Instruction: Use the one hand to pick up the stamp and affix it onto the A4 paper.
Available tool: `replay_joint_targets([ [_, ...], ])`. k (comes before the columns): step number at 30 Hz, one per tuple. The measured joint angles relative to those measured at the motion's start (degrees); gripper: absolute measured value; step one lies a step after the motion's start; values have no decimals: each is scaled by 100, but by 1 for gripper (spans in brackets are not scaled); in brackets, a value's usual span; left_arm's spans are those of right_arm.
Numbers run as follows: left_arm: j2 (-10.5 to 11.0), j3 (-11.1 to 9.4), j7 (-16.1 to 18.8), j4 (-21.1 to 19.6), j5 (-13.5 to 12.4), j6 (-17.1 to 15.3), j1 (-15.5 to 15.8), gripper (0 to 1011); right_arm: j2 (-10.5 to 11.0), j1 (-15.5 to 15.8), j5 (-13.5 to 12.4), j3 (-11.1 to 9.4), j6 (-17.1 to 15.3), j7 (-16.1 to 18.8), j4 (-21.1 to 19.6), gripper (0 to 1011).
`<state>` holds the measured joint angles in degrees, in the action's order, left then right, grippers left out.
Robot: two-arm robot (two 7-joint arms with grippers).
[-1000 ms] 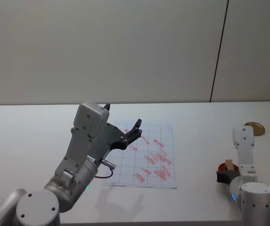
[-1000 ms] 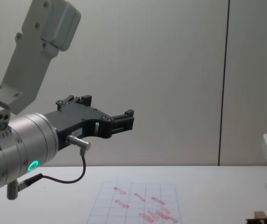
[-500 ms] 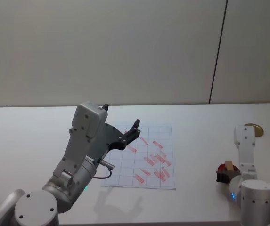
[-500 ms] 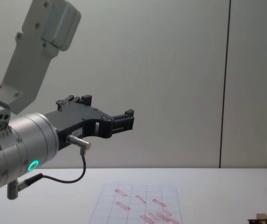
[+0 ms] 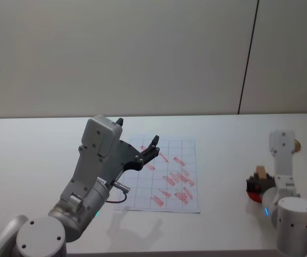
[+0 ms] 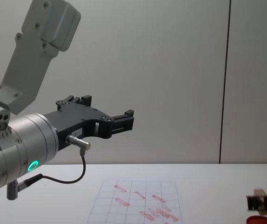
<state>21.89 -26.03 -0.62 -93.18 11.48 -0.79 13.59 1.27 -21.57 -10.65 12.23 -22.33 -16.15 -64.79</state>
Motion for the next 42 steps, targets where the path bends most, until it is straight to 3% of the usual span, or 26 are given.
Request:
replay_joint_targets([
  [13, 0, 0, 0, 0, 0, 0, 0, 993, 19, 147, 277, 76, 215, 340, -907, 221],
  [23, 0, 0, 0, 0, 0, 0, 0, 993, -37, 111, 576, 214, 317, 929, -1077, 221],
  [31, 0, 0, 0, 0, 0, 0, 0, 993, -183, -142, 918, 376, 443, 1366, -601, 221],
  [40, 0, 0, 0, 0, 0, 0, 0, 993, -467, -692, 1286, 549, 709, 1646, 513, 221],
  [42, 0, 0, 0, 0, 0, 0, 0, 993, -487, -733, 1305, 559, 730, 1662, 599, 221],
])
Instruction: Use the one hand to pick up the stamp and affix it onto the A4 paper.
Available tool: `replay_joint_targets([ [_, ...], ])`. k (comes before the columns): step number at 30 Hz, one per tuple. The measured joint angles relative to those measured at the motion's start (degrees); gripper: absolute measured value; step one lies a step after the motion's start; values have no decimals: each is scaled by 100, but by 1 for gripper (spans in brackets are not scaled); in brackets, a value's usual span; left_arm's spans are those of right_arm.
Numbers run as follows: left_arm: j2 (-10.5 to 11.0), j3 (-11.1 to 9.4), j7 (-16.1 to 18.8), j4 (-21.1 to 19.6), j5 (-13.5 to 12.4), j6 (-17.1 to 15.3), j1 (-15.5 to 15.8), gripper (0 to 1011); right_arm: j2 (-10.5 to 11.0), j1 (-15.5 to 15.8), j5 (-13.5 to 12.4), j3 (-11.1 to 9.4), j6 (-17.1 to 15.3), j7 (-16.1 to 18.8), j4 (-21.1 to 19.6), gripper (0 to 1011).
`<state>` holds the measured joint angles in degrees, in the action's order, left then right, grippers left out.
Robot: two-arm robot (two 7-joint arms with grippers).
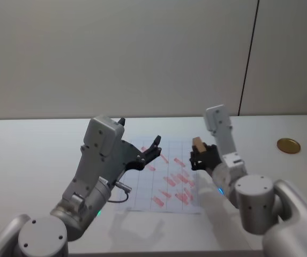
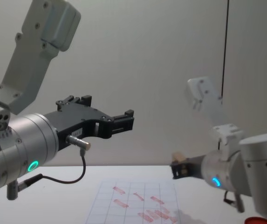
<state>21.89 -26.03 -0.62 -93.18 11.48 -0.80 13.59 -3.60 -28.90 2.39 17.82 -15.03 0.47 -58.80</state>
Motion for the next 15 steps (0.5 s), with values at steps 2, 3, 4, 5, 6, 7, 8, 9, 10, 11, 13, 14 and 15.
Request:
replay_joint_targets([
  [2, 0, 0, 0, 0, 0, 0, 0, 993, -65, -134, 51, 31, 60, 28, 291, 221],
  [3, 0, 0, 0, 0, 0, 0, 0, 993, -85, -175, 68, 40, 86, 37, 378, 221],
  [4, 0, 0, 0, 0, 0, 0, 0, 993, -128, -266, 92, 56, 126, 49, 577, 221],
  [5, 0, 0, 0, 0, 0, 0, 0, 993, -147, -306, 102, 60, 145, 53, 667, 222],
  [6, 0, 0, 0, 0, 0, 0, 0, 993, -183, -387, 121, 70, 184, 58, 841, 221],
  [7, 0, 0, 0, 0, 0, 0, 0, 993, -202, -426, 130, 75, 213, 61, 925, 221],
  [8, 0, 0, 0, 0, 0, 0, 0, 993, -219, -464, 138, 78, 234, 61, 1010, 221],
  [9, 0, 0, 0, 0, 0, 0, 0, 993, -259, -557, 148, 84, 277, 62, 1216, 221],
  [10, 0, 0, 0, 0, 0, 0, 0, 993, -276, -596, 153, 87, 305, 61, 1301, 221],
  [11, 0, 0, 0, 0, 0, 0, 0, 993, -293, -633, 156, 88, 327, 61, 1382, 221],
  [13, 0, 0, 0, 0, 0, 0, 0, 993, -348, -763, 163, 91, 389, 60, 1667, 221],
  [14, 0, 0, 0, 0, 0, 0, 0, 993, -365, -804, 164, 91, 417, 56, 1754, 221],
  [15, 0, 0, 0, 0, 0, 0, 0, 993, -380, -840, 164, 91, 439, 52, 1832, 221],
])
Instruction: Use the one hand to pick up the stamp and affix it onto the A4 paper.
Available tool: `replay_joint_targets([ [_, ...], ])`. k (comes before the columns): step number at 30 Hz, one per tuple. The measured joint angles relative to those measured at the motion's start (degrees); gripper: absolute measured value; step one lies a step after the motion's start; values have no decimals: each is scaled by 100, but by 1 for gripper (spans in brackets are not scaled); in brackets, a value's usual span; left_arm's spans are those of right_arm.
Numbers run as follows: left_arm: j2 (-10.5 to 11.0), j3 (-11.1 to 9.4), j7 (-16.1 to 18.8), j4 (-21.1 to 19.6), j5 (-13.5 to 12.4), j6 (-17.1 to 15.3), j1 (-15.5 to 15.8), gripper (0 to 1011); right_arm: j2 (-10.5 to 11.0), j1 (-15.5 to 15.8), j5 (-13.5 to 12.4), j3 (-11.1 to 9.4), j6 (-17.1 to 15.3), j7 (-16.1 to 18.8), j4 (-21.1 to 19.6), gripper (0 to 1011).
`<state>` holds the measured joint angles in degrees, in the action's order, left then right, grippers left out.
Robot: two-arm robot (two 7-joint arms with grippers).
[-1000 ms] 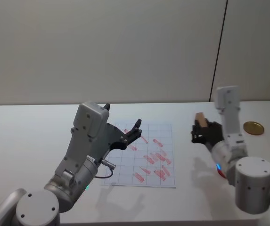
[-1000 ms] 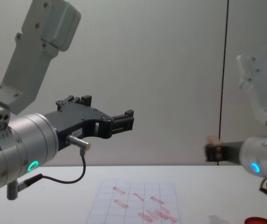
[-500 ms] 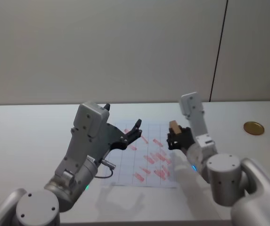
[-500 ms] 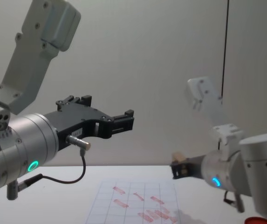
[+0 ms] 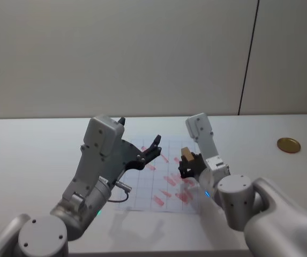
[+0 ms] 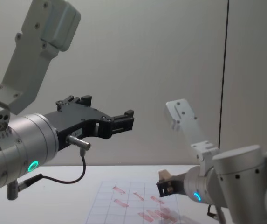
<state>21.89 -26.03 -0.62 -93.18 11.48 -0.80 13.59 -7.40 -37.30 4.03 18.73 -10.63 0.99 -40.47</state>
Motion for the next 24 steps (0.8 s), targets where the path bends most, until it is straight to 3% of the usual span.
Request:
replay_joint_targets([
  [10, 0, 0, 0, 0, 0, 0, 0, 993, -192, -525, -43, -63, 359, -35, 1183, 221],
  [24, 0, 0, 0, 0, 0, 0, 0, 993, -348, -1021, -146, -196, 791, -100, 2349, 220],
])
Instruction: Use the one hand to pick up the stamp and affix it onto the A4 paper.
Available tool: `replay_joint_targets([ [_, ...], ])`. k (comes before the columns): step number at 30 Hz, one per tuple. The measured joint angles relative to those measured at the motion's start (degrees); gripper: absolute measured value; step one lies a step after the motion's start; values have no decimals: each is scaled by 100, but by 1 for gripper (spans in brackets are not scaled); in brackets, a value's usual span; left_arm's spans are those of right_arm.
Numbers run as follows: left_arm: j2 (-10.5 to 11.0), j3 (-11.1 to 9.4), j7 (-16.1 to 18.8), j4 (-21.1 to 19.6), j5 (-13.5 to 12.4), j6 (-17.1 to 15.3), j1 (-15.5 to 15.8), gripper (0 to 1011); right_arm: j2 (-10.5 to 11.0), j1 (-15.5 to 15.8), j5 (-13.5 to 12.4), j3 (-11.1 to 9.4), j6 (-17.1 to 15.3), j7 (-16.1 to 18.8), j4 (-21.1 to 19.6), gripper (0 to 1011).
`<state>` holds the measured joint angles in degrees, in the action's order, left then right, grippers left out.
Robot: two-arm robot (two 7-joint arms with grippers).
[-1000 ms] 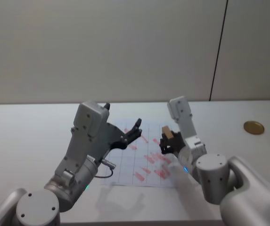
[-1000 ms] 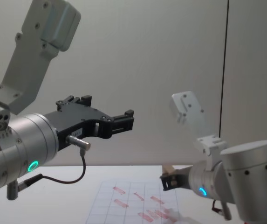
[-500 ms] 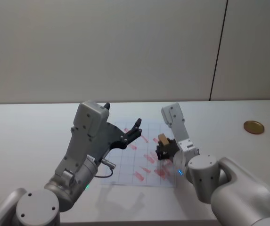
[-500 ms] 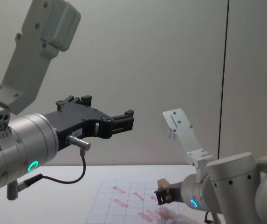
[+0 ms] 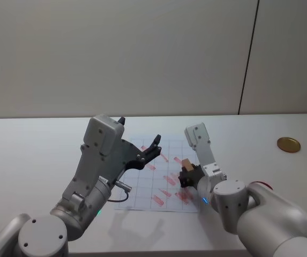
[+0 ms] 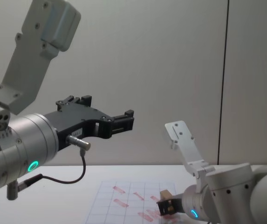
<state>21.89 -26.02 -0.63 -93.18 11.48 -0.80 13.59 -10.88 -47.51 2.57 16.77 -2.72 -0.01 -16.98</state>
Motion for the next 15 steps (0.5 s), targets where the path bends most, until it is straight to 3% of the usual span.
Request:
replay_joint_targets([
  [15, 0, 0, 0, 0, 0, 0, 0, 993, -115, -375, -130, -170, 196, -29, 819, 222],
])
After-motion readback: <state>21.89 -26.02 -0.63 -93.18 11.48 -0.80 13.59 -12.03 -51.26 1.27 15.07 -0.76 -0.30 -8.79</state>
